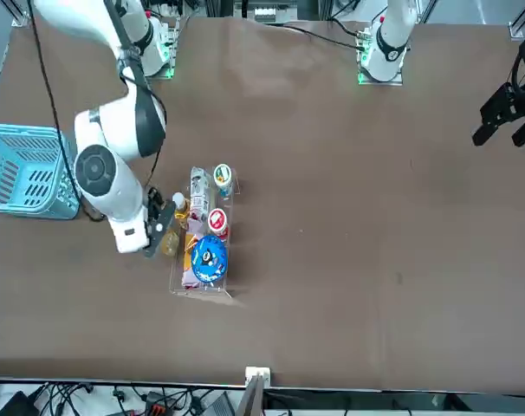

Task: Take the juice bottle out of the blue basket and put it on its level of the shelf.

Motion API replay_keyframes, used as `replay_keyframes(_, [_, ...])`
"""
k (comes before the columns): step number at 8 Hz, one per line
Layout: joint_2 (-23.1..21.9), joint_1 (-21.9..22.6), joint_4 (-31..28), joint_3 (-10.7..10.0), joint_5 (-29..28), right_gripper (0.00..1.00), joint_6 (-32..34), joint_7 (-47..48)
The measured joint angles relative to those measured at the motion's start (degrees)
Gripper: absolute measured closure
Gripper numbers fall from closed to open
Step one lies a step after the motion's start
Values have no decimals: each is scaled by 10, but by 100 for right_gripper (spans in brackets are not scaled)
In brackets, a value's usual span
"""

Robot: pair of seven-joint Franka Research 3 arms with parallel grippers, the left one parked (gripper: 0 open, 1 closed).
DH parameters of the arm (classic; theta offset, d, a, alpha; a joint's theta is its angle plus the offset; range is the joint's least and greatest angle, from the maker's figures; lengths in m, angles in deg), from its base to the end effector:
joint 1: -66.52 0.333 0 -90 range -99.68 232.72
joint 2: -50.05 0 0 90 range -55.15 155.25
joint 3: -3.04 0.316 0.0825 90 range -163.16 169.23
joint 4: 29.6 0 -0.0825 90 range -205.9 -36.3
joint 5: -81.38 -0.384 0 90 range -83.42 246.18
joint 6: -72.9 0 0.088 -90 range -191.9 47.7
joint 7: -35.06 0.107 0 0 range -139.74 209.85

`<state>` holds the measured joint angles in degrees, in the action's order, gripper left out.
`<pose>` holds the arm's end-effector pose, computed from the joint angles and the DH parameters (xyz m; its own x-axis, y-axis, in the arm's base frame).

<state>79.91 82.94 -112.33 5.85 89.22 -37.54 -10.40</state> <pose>0.6652 0.2158 0.3851 0.3873 0.9165 -0.0998 0.9220 -0.3848 0.0437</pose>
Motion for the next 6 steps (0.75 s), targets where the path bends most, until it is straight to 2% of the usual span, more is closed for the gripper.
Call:
replay_keyframes(3, [33, 0, 1, -1, 0, 46, -49, -36])
replay_keyframes(6, [57, 3, 15, -1, 0, 46, -60, -43])
